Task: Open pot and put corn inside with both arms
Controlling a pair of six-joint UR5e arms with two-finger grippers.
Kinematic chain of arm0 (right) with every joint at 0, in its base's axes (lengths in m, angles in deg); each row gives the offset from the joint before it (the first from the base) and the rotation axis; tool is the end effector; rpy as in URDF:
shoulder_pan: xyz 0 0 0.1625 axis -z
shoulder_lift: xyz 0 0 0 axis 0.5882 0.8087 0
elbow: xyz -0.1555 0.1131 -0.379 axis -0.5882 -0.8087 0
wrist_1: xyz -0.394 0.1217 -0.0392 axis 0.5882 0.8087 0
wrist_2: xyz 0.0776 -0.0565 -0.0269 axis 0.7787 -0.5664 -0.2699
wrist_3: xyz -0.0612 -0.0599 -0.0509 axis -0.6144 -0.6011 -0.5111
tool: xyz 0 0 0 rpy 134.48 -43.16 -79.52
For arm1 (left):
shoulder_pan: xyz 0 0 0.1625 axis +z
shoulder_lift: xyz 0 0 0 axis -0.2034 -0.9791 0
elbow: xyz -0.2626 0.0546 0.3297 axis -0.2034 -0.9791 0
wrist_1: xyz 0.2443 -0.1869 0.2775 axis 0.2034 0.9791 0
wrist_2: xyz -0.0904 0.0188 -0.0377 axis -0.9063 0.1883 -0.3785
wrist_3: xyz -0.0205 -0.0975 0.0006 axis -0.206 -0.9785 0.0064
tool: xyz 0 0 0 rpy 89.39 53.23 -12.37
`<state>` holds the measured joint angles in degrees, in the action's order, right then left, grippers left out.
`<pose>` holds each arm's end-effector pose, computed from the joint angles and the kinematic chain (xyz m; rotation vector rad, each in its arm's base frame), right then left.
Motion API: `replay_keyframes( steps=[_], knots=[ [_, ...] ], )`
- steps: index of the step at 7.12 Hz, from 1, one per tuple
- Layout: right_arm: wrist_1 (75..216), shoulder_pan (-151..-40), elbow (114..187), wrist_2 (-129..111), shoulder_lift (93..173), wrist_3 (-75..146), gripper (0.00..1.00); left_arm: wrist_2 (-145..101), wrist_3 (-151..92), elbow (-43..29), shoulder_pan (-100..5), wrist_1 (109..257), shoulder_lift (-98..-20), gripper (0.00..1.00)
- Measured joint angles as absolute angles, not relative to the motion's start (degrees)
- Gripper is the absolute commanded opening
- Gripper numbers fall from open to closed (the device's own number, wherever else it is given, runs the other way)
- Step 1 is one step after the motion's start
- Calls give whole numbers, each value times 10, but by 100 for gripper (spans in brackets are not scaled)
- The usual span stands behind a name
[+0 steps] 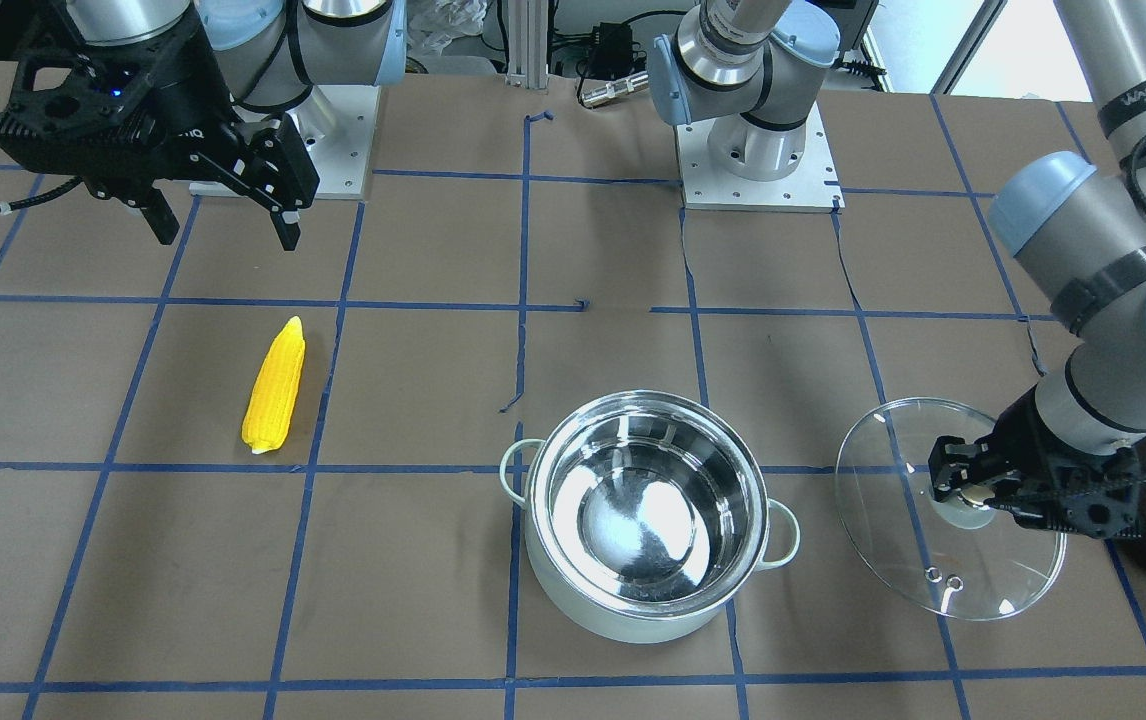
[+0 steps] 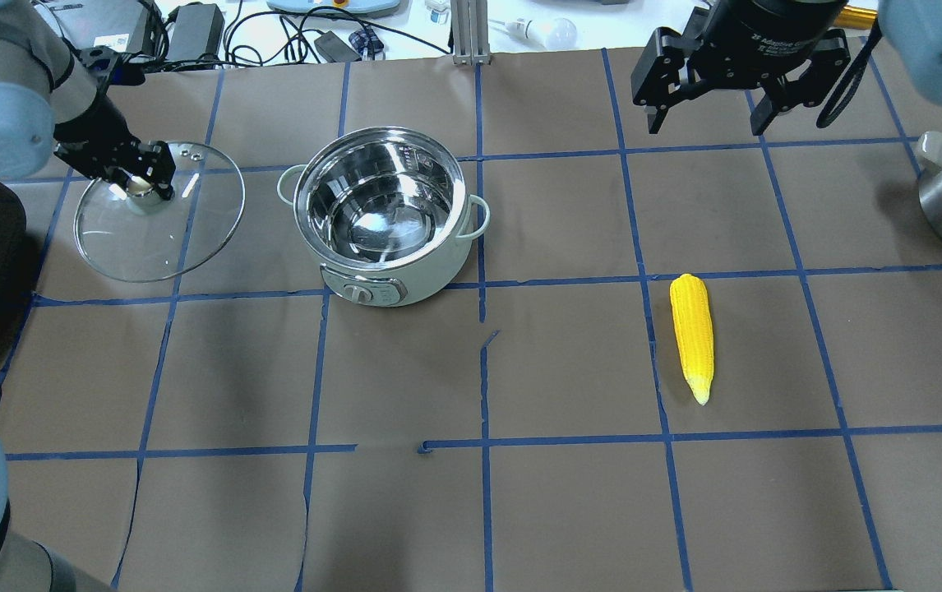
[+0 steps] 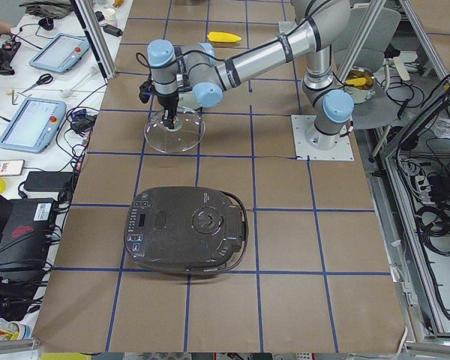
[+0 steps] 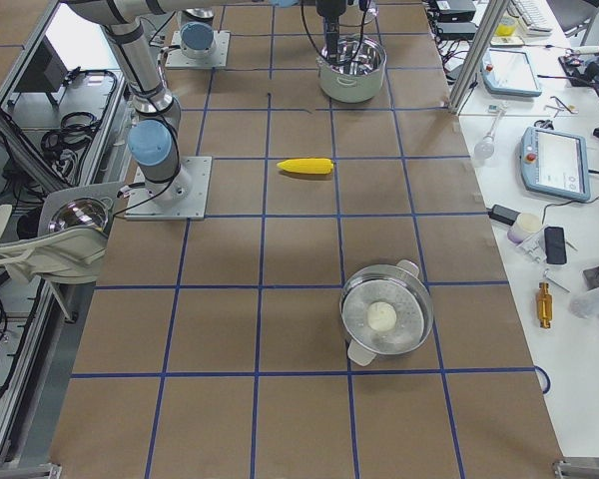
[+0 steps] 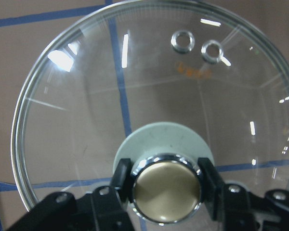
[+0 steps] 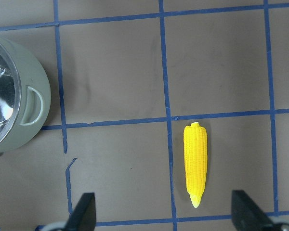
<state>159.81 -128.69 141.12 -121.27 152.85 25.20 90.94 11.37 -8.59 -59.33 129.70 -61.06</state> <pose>0.1579 -0.4965 0.5421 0.0957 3.1106 -0.1934 0.0773 -0.6289 0.2989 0.1874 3.0947 -0.0584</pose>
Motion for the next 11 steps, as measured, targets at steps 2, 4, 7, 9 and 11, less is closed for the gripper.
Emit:
replay_keyframes(
  steps=[2,4,7,9,11],
  knots=[
    [1598,-1287,1411,-1213,1529,252,100,909,135,-154,-575,1206,-627,10],
    [1598,-1287,1412,-1213,1529,252,100,907,139,-172,-569,1190,-632,76],
    [1601,-1287,1424,-1212,1532,251,100,886,133,-172,-569,1187,-631,100],
    [1601,-1286,1425,-1214,1530,252,100,884,132,-150,-578,1215,-598,100],
    [1601,-1286,1425,-1214,1528,252,100,872,81,-82,-618,1344,-542,100]
  ],
)
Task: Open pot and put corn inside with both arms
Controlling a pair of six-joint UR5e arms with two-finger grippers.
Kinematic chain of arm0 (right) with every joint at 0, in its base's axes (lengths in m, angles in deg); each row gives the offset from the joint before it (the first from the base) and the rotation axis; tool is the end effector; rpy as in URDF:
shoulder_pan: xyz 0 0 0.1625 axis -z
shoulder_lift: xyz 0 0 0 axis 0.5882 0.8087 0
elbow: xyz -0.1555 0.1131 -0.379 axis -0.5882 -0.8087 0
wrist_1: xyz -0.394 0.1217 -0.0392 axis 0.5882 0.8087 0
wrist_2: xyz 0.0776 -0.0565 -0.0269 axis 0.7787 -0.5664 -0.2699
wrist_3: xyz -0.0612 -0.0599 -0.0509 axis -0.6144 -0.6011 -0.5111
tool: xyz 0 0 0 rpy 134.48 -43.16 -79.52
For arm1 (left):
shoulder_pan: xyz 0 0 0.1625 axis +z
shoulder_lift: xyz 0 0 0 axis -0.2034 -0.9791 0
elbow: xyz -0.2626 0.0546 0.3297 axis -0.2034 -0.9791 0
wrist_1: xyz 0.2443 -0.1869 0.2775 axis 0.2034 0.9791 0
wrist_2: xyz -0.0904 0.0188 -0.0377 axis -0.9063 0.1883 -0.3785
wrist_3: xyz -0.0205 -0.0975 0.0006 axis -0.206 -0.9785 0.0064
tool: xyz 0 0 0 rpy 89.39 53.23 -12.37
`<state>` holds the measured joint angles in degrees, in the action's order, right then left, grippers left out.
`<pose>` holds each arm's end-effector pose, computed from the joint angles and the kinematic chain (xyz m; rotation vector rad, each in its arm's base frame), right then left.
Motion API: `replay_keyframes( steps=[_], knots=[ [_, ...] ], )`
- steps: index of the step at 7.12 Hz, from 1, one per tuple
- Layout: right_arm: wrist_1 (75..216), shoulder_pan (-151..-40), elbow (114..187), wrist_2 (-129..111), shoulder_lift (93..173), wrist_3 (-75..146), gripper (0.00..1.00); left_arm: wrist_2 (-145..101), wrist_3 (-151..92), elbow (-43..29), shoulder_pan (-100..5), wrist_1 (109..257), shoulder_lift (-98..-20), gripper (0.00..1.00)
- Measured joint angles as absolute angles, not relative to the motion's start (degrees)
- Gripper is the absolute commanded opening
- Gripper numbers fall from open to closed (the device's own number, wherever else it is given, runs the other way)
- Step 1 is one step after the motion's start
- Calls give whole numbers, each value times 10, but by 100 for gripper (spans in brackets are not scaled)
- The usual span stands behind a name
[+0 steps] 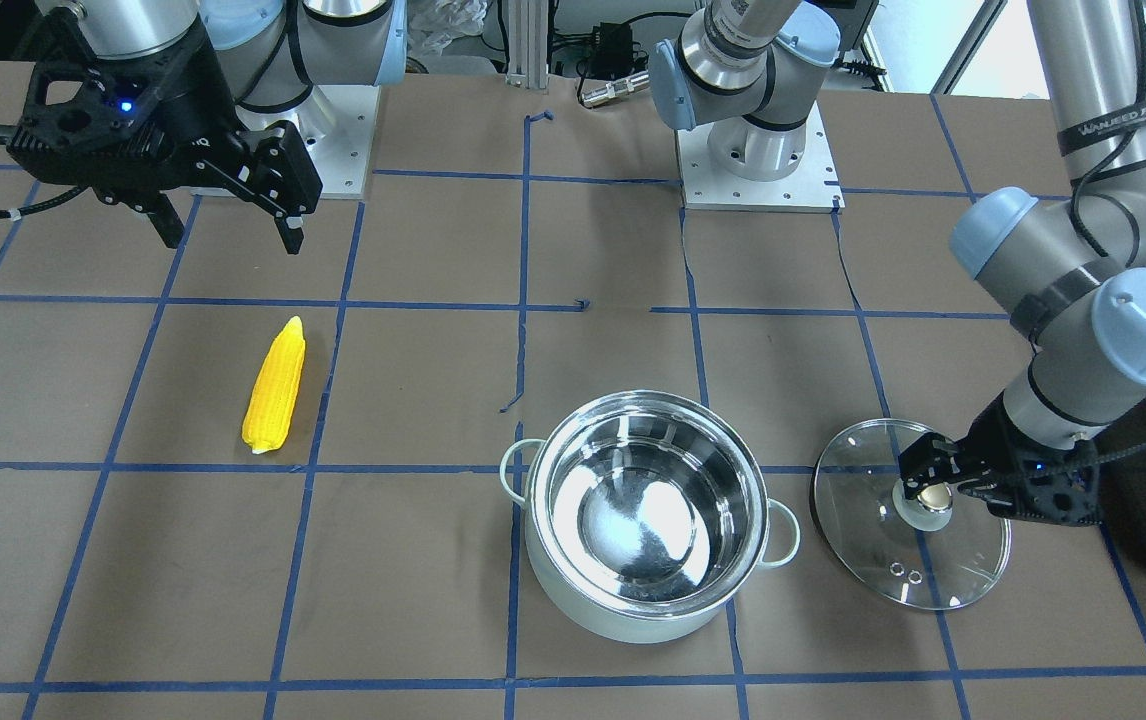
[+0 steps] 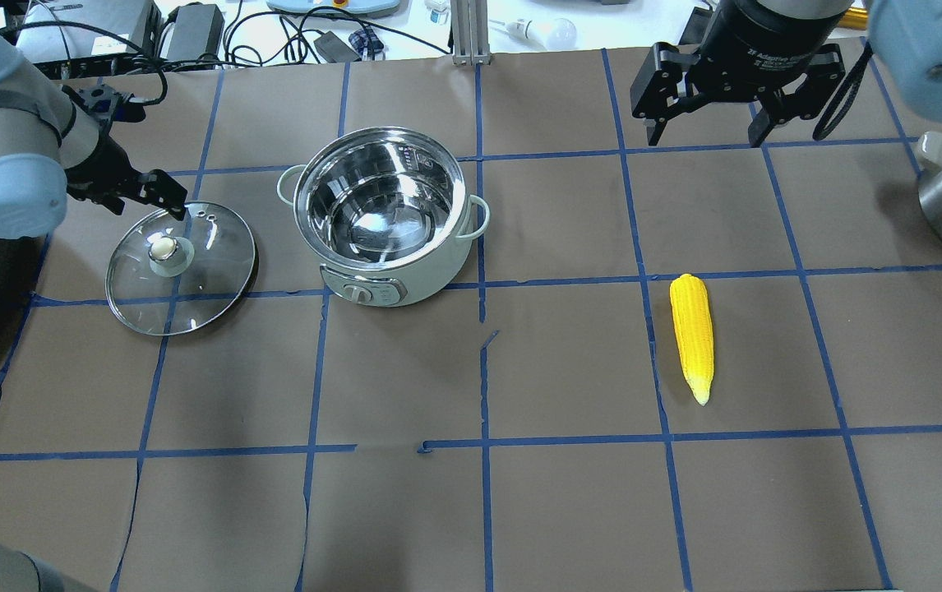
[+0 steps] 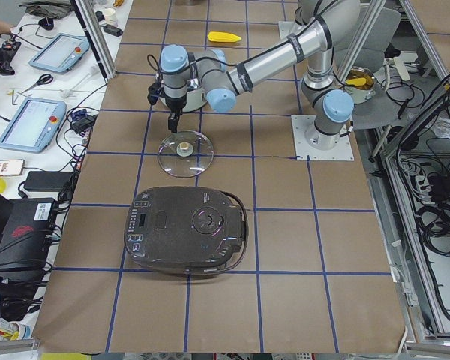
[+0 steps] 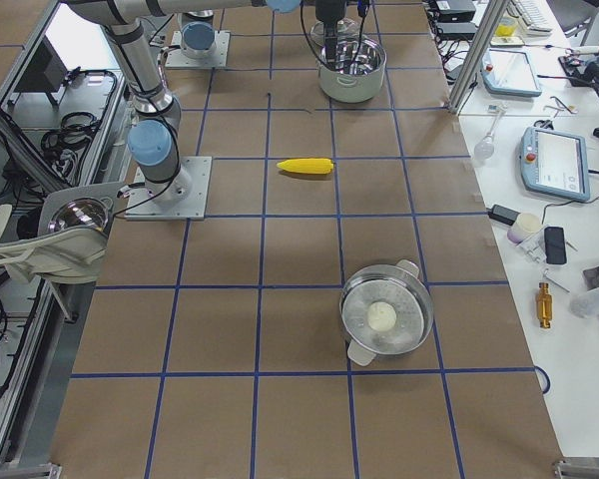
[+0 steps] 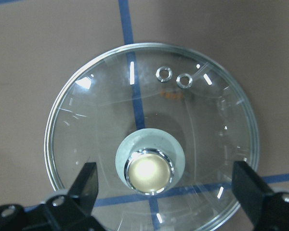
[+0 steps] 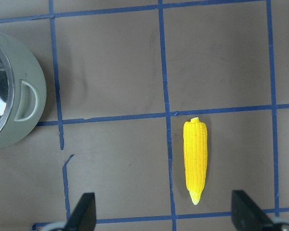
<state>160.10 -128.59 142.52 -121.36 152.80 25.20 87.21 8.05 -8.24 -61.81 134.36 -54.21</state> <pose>0.1569 -0.4963 0.5300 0.0990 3.1155 -0.1624 0.0363 -0.6082 0.3657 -0.1702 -3.1250 0.1616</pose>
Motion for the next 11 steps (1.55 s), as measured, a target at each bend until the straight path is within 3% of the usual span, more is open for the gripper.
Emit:
replay_keyframes(
  steps=[3,5,8,11],
  knots=[
    [1599,-1284,1425,-1213,1513,251,100,892,-105,10,-748,1482,-496,100],
    [1606,-1282,1444,-1213,1488,248,100,895,-141,26,-776,1543,-449,100],
    [1736,-1260,1557,-1220,1441,231,100,888,-144,14,-781,1574,-390,100],
    [1944,-1192,1713,-1218,1410,177,100,886,-138,0,-765,1564,-384,100]
  ],
)
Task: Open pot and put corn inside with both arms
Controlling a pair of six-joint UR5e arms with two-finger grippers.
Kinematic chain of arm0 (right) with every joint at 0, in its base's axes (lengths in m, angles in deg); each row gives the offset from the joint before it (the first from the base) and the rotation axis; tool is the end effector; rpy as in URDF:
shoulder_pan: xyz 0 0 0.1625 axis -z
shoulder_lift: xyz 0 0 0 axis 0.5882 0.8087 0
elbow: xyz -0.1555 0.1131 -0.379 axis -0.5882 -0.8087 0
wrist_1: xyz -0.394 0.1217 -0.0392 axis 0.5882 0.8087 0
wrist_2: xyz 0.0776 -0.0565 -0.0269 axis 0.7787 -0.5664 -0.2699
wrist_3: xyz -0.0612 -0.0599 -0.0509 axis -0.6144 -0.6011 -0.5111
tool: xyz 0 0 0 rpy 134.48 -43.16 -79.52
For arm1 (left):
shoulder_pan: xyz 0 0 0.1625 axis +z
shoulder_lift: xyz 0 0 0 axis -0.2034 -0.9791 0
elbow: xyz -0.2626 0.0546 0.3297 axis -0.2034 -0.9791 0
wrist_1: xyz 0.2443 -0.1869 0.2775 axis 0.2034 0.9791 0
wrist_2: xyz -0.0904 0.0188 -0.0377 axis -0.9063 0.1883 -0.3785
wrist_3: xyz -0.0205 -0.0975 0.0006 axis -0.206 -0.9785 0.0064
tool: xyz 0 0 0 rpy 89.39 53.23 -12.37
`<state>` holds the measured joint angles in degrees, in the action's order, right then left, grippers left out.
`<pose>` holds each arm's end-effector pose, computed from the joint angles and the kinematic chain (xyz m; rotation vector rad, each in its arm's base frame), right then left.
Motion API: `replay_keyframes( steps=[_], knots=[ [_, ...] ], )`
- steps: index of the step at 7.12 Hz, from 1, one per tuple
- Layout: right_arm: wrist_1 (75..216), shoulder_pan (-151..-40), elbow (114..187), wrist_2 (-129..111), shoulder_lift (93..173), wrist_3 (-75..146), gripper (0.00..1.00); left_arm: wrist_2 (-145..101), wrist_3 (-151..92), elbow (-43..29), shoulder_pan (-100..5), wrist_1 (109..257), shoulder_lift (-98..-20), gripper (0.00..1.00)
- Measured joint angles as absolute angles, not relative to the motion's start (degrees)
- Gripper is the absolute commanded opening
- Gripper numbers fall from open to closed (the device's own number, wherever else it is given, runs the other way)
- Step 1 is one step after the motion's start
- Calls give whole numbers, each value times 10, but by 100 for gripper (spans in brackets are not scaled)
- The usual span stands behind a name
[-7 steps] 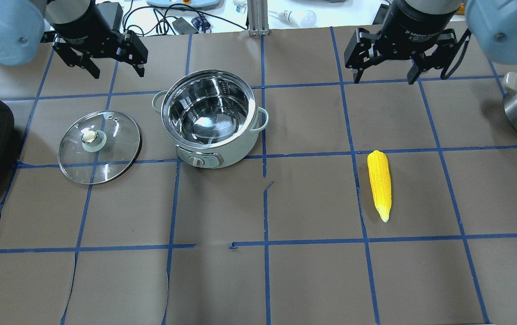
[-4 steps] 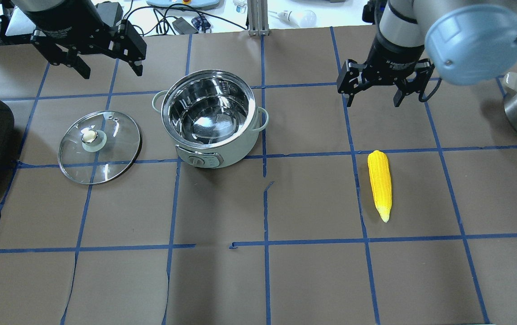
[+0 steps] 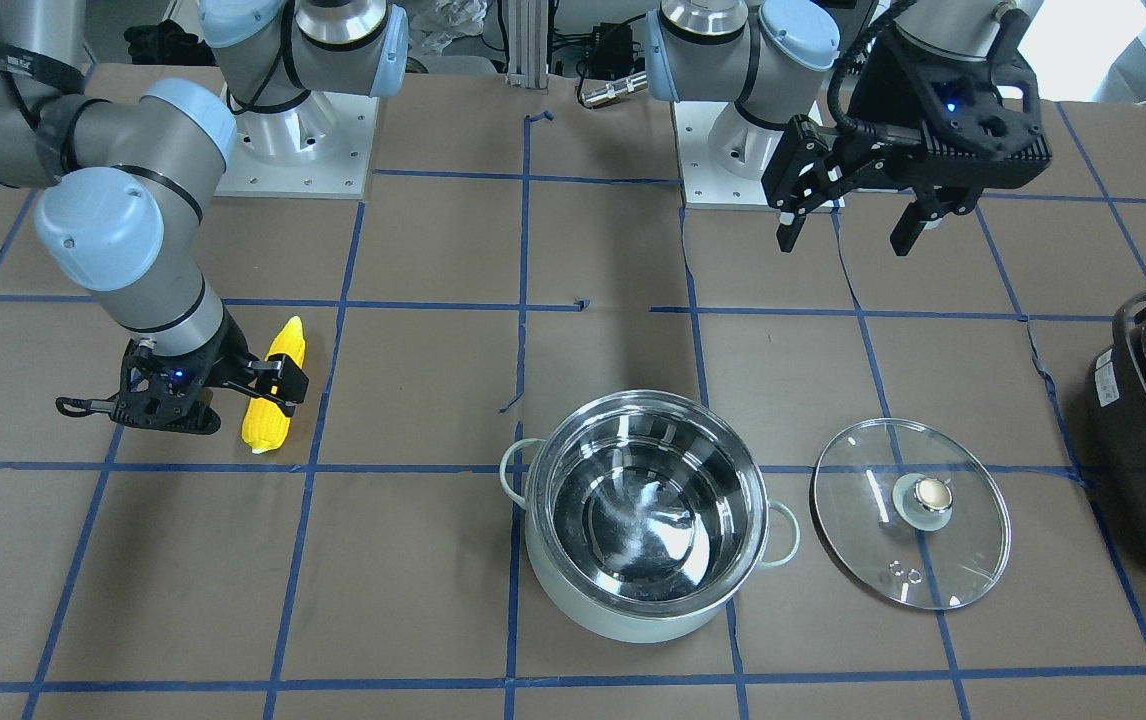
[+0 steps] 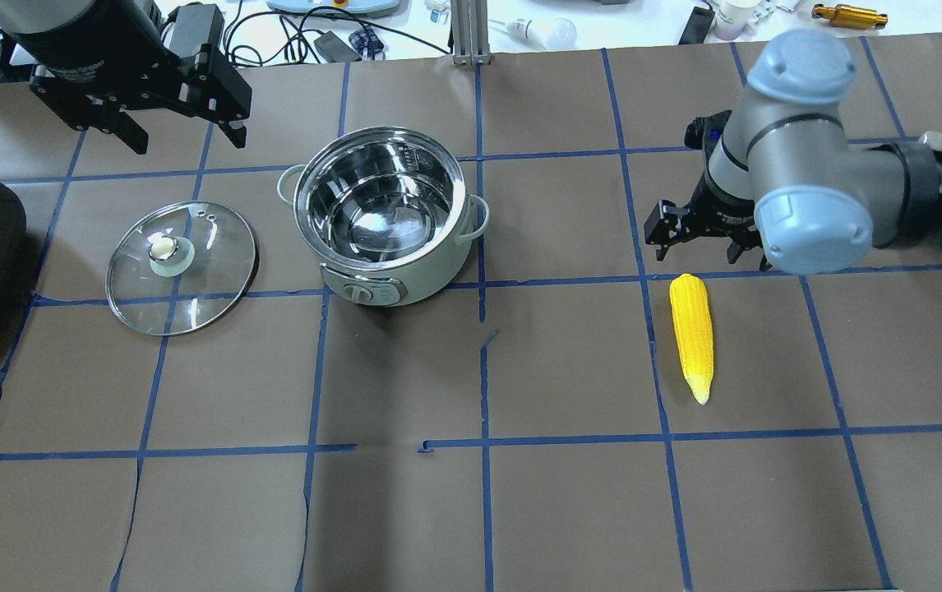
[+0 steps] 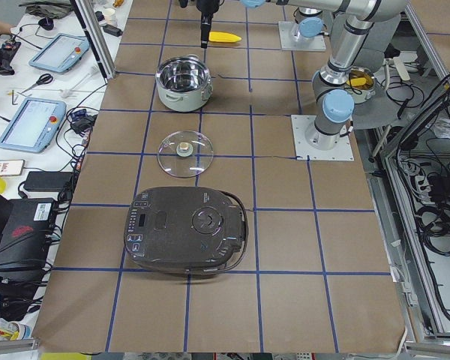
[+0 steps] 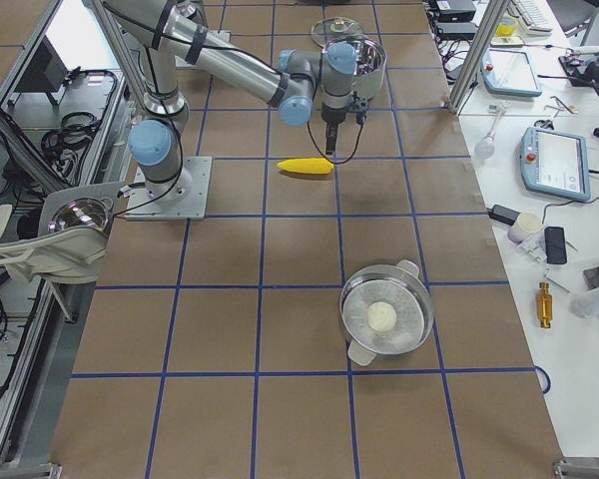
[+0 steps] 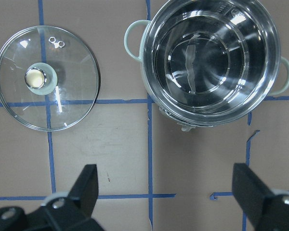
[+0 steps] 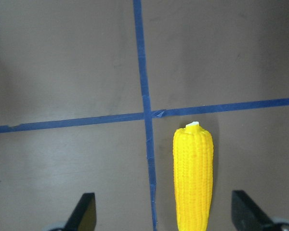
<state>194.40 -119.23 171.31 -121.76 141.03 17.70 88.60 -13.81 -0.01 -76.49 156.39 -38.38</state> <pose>0.0731 -0.5177 0.2475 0.1515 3.1324 0.0056 -0.1196 -0.4998 0.5470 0.0270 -3.1201 0.2039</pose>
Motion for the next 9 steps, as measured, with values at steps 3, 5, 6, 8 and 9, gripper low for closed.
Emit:
replay_keyframes(
  steps=[3,5,6,8,9],
  knots=[
    [1982,-1182,1765,-1220,1385,167,86,886,-137,-4,-761,1561,-383,100],
    [1985,-1182,1781,-1220,1382,166,63,886,-136,-6,-761,1561,-383,100],
    [1985,-1182,1786,-1218,1381,166,49,886,-136,-7,-761,1562,-383,100],
    [1985,-1182,1788,-1220,1379,166,0,886,-137,-8,-761,1562,-383,100],
    [1985,-1182,1787,-1220,1379,166,0,886,-137,-8,-761,1562,-382,100]
  ],
)
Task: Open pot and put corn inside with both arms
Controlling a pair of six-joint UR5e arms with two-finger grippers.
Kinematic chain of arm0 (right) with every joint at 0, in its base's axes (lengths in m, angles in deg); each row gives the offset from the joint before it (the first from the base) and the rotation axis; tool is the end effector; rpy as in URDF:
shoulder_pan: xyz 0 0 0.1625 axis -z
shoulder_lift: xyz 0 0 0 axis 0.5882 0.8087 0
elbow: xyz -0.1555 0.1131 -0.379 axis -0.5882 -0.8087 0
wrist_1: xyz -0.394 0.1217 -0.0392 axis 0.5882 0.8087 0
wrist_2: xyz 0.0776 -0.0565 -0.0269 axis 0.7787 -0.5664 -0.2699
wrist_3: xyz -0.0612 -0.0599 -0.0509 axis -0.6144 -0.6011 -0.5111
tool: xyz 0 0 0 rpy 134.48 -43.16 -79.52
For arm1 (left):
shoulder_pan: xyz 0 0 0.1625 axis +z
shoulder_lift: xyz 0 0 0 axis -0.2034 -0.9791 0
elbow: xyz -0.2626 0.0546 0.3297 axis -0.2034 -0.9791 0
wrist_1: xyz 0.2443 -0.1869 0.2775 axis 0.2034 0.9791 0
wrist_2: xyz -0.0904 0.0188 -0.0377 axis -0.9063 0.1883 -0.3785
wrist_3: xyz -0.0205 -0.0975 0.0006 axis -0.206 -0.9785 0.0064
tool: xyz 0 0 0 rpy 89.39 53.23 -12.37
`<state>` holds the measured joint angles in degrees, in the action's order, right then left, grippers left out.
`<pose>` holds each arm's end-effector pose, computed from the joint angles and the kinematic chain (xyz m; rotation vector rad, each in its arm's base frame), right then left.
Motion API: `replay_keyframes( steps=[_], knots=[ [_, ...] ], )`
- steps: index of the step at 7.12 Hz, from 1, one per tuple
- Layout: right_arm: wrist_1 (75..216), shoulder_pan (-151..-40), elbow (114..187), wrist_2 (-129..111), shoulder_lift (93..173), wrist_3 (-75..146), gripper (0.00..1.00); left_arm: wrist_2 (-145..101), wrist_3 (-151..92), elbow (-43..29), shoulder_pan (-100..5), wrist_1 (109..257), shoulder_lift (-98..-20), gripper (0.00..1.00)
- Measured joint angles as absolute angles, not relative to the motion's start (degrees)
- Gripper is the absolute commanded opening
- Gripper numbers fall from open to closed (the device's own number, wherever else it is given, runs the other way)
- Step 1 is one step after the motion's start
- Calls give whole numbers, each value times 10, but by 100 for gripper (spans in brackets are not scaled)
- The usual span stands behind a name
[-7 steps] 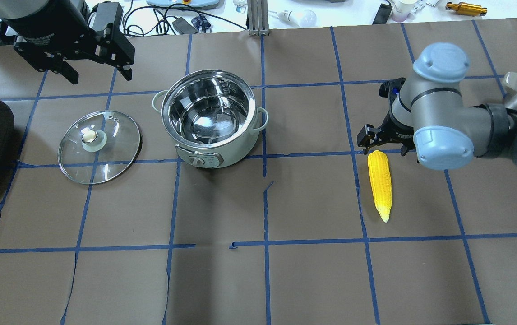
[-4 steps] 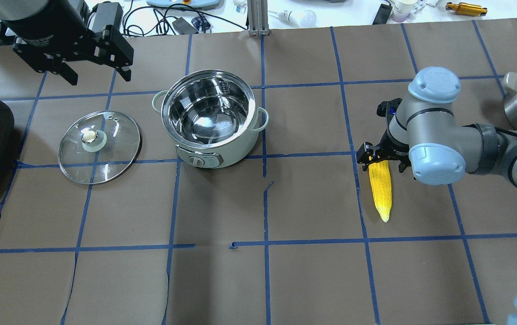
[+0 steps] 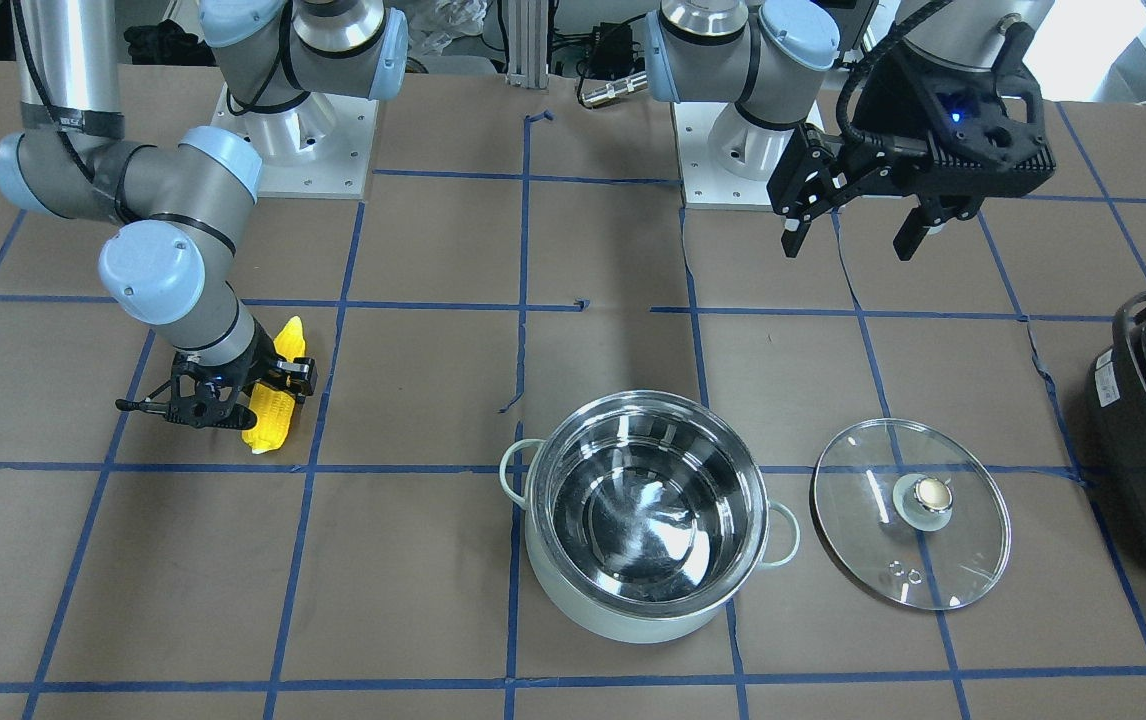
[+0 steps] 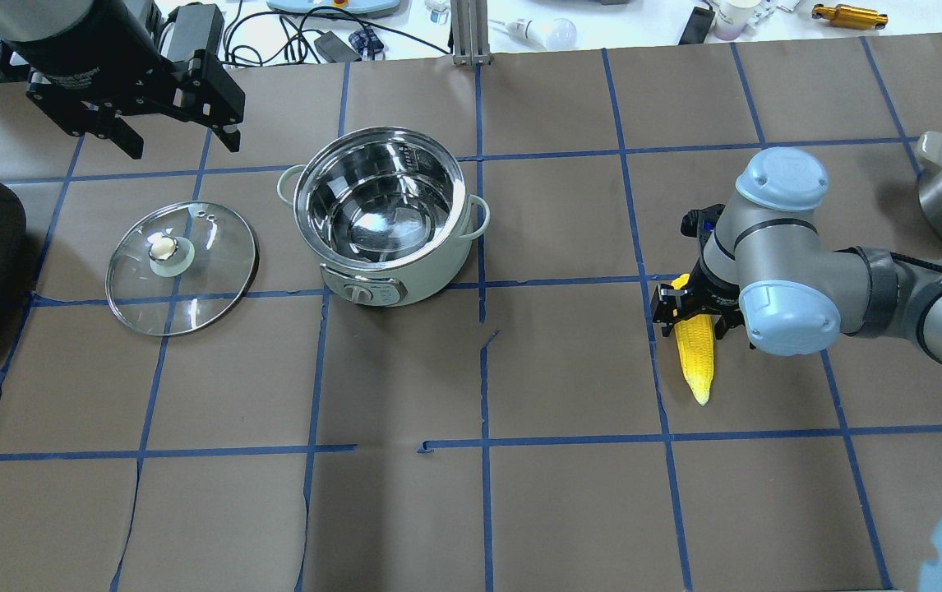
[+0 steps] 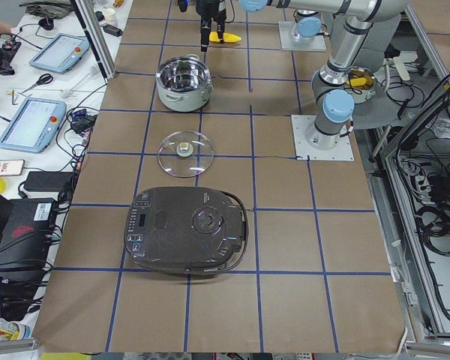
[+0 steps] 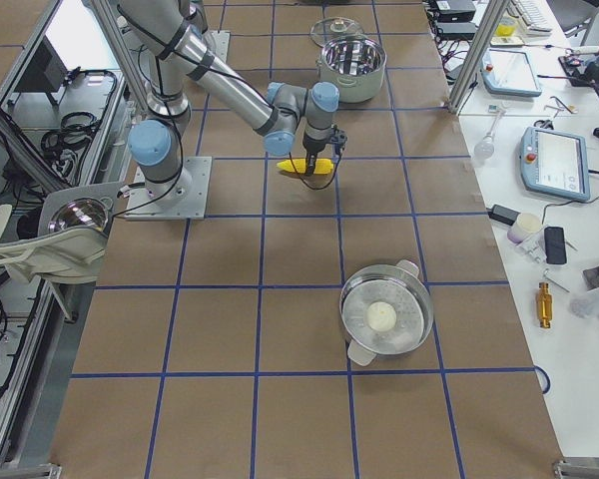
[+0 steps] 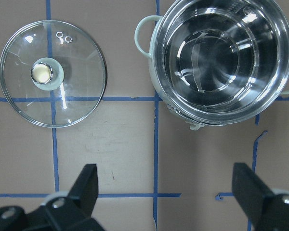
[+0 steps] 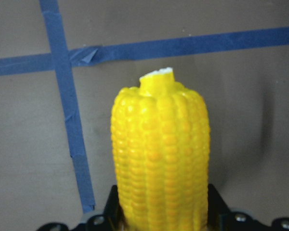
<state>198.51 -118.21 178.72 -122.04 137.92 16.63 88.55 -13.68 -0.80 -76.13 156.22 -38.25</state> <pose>0.0684 -0.4824 0.1775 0.1496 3.1222 0.1804 -0.1166 -0.4994 0.5415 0.0333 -3.1203 0.1906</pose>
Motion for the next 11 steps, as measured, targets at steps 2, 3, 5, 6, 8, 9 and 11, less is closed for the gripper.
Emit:
replay_keyframes(
  steps=[2,3,5,6,8,9,11],
  knots=[
    [1981,-1183,1778,-1220,1381,168,0,886,-137,-8,-761,1562,-383,100],
    [1975,-1184,1765,-1221,1382,170,0,886,-136,-8,-762,1562,-383,100],
    [1911,-1196,1698,-1218,1384,177,0,885,-137,-8,-762,1562,-383,100],
    [1862,-1209,1653,-1215,1383,187,0,885,-138,-8,-762,1562,-382,100],
    [1810,-1236,1586,-1210,1378,221,0,885,-138,-8,-762,1562,-382,100],
    [1796,-1255,1556,-1204,1374,240,0,885,-137,-8,-762,1562,-382,100],
    [1754,-1301,1476,-1196,1347,302,0,886,-138,-7,-762,1561,-382,100]
  ],
)
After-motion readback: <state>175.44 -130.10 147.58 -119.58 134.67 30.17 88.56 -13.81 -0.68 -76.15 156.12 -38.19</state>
